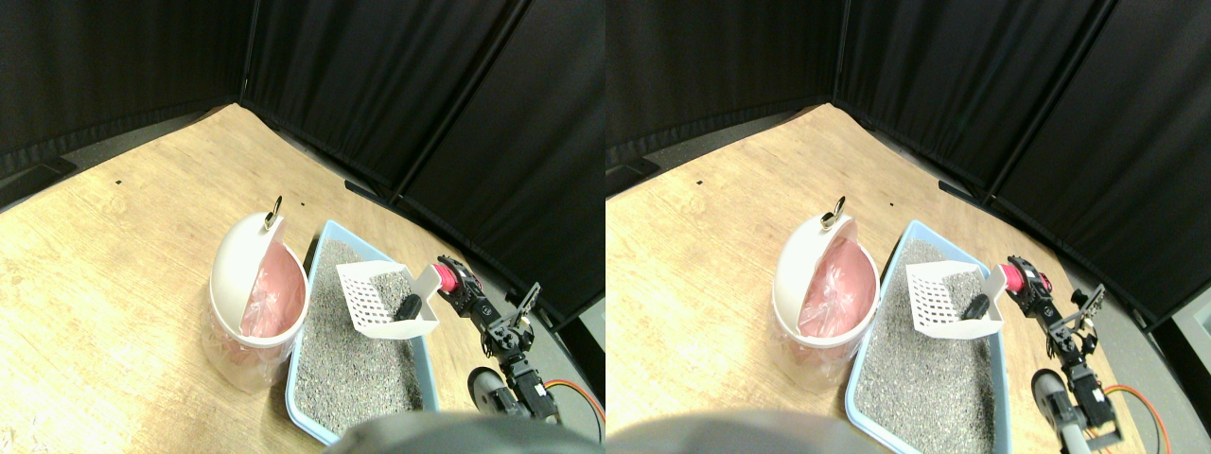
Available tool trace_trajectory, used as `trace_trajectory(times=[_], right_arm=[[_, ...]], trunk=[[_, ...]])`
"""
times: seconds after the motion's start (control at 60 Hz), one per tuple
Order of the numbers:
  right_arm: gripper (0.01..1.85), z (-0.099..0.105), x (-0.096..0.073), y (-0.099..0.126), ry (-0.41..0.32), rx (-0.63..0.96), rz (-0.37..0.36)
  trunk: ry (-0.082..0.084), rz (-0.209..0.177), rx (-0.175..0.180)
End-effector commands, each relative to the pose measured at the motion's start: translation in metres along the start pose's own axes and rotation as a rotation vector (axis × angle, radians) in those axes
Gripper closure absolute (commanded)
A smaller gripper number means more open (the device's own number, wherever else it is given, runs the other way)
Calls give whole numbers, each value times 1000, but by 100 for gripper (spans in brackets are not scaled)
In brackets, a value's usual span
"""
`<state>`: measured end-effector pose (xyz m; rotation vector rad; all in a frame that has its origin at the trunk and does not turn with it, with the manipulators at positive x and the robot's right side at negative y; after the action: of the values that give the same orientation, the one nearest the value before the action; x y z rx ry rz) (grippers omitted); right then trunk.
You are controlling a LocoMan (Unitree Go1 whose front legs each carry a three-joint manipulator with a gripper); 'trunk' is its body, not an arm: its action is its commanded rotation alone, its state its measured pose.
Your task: Scoop (unimanual)
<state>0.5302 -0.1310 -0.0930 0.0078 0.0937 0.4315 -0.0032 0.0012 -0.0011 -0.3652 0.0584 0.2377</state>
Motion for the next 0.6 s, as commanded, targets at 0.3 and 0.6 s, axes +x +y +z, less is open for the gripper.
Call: trace_trajectory(times=[0.3,0.6], right_arm=[[180,25,22,18,-87,-211,175],[180,30,36,30,-97,-249,250]], trunk=[[12,62,-29],[12,80,-51]])
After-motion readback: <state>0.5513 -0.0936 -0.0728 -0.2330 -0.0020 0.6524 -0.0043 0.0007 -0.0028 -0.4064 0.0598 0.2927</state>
